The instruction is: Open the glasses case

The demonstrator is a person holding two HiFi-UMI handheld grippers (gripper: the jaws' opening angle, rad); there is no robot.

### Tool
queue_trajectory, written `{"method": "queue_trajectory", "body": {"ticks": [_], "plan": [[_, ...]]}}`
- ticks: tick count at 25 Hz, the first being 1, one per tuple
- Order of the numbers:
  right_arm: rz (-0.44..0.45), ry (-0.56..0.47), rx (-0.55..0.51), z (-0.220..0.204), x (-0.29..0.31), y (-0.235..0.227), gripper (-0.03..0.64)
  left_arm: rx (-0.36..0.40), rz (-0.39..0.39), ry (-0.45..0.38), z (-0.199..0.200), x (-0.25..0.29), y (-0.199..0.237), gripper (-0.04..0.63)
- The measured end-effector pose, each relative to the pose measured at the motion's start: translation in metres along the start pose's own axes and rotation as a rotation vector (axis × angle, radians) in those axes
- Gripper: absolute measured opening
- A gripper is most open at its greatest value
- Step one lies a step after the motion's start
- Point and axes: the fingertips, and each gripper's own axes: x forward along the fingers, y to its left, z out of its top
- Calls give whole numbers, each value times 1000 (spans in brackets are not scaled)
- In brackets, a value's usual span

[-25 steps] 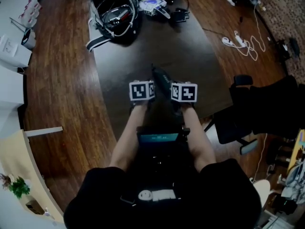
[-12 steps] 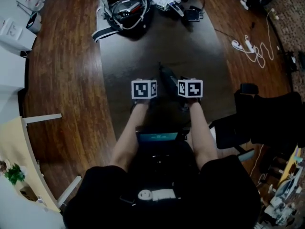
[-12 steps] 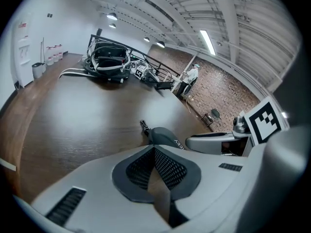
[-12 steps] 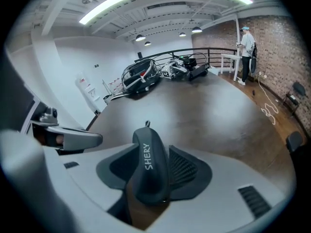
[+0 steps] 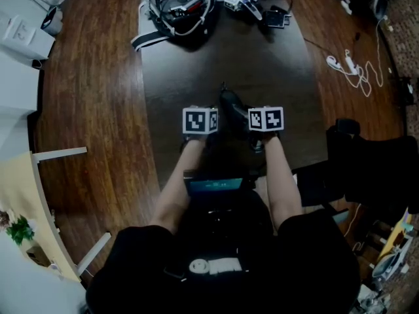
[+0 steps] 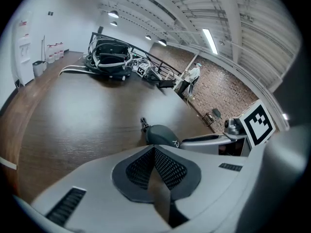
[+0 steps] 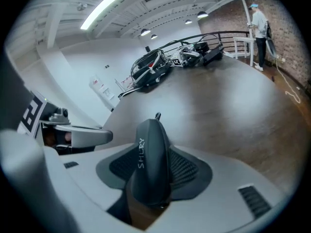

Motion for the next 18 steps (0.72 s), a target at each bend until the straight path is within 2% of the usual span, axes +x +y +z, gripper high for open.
{"method": "queue_trajectory", "body": {"ticks": [6, 8, 11, 13, 16, 18], "plan": [[56, 26, -20, 1, 12, 9, 246, -5, -3, 5, 0, 2, 4, 2], [117, 67, -20, -9, 22, 21, 331, -9, -6, 9, -1, 3, 6, 2], [170, 99, -58, -19, 34, 41, 334, -20, -10, 10, -1, 3, 8, 2], [166, 98, -102, -18, 37, 48, 298, -27, -11, 0, 2, 1, 13, 2], [160, 62, -187, -9, 32, 56, 293, -47, -26, -30, 7, -5, 19, 2], [232, 0, -155, 2, 20, 65, 293, -58, -67, -72, 13, -9, 19, 3]]}}
